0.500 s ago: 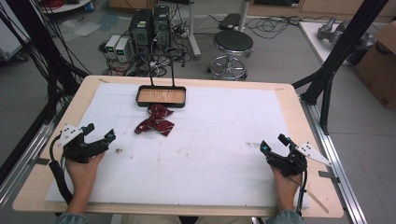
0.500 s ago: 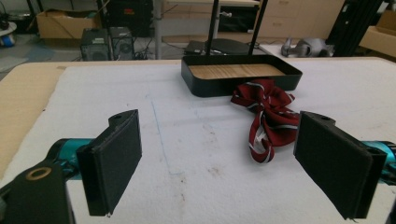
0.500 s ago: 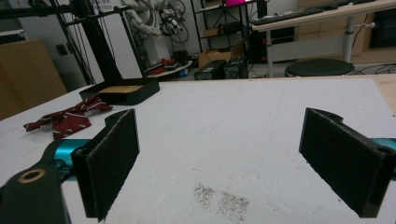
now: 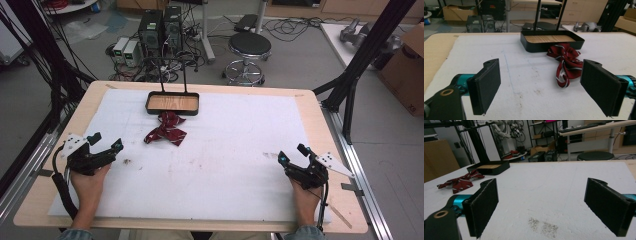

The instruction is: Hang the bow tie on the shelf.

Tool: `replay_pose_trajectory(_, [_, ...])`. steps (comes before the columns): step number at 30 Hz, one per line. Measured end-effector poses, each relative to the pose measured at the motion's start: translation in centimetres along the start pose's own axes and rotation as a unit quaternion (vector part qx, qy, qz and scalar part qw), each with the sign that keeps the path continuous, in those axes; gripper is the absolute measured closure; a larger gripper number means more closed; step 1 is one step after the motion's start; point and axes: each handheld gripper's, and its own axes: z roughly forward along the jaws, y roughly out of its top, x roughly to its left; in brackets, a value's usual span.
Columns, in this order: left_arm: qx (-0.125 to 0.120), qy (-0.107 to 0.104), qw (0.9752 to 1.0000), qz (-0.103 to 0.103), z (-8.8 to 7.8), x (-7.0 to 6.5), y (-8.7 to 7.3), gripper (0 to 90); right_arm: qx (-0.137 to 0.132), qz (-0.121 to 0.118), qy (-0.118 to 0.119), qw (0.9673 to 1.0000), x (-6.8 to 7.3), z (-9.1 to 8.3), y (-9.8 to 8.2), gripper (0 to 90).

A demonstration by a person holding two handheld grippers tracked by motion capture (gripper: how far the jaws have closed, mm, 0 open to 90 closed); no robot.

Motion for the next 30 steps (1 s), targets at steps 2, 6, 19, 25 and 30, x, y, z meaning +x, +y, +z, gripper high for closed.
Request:
replay_pose_trajectory(2, [-0.001,-0.001,1.0000,-0.002,0.0,0.0,0.0,17.0,0.000,0.001,0.000,1.0000,0.0,0.0,0.0,11.2])
replay_pose_trajectory(6, [0.001,-0.005,1.0000,0.000,0.2,0.0,0.0,17.0,0.000,0.003,0.001,1.0000,0.0,0.0,0.0,11.3])
replay_pose_trajectory(19, [0.011,-0.031,0.9994,0.005,2.0,-0.4,0.3,20.2,0.001,0.000,-0.001,1.0000,0.0,0.0,0.0,11.3])
replay_pose_trajectory(25, [0.006,-0.052,0.9986,-0.012,3.5,-0.3,1.0,23.3,0.002,0.001,-0.002,1.0000,0.0,0.0,0.0,11.2])
replay_pose_trajectory(30, [0.007,-0.058,0.9981,-0.020,5.0,-0.6,1.2,23.6,0.002,0.000,-0.002,1.0000,0.0,0.0,0.0,11.2])
